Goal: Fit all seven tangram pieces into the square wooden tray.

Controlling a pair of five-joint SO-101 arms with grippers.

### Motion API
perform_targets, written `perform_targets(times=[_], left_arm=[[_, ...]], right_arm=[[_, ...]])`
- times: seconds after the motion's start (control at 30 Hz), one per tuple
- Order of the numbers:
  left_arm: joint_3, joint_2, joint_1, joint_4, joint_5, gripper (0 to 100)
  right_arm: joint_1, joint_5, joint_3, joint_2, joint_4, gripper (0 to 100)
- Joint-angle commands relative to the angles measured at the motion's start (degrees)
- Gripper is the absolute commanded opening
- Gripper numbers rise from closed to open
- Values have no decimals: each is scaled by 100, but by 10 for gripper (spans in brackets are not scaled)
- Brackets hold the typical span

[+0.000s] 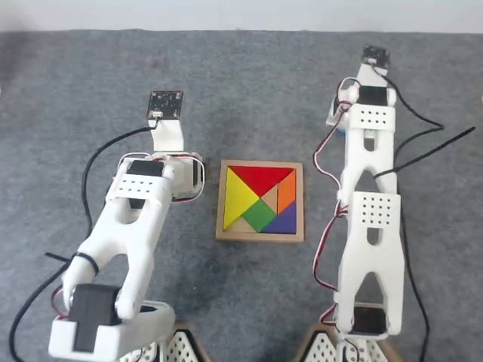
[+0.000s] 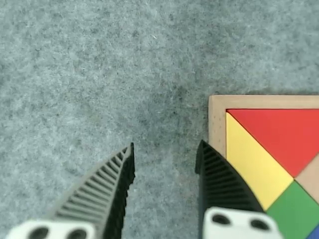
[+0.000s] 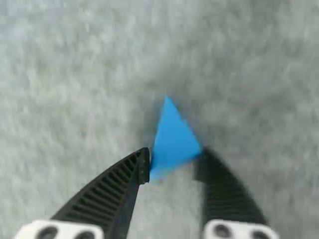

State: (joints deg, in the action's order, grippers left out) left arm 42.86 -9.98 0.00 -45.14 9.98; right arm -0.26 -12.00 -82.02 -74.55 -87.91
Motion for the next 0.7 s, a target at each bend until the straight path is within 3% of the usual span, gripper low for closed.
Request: perform_targets(times=[0.0, 0.2, 0.43, 0.67], left_arm=[[-127, -246, -26, 79, -44, 203], [-127, -255, 0, 79, -44, 203], [-127, -255, 9, 79, -44, 203], [-127, -264, 0, 79, -44, 203]], right_arm=[[-4, -62, -457, 84, -884, 35], [48, 826, -923, 92, -1499, 8], [259, 1037, -1231, 242, -1393, 13], [110, 774, -1292, 242, -848, 242]])
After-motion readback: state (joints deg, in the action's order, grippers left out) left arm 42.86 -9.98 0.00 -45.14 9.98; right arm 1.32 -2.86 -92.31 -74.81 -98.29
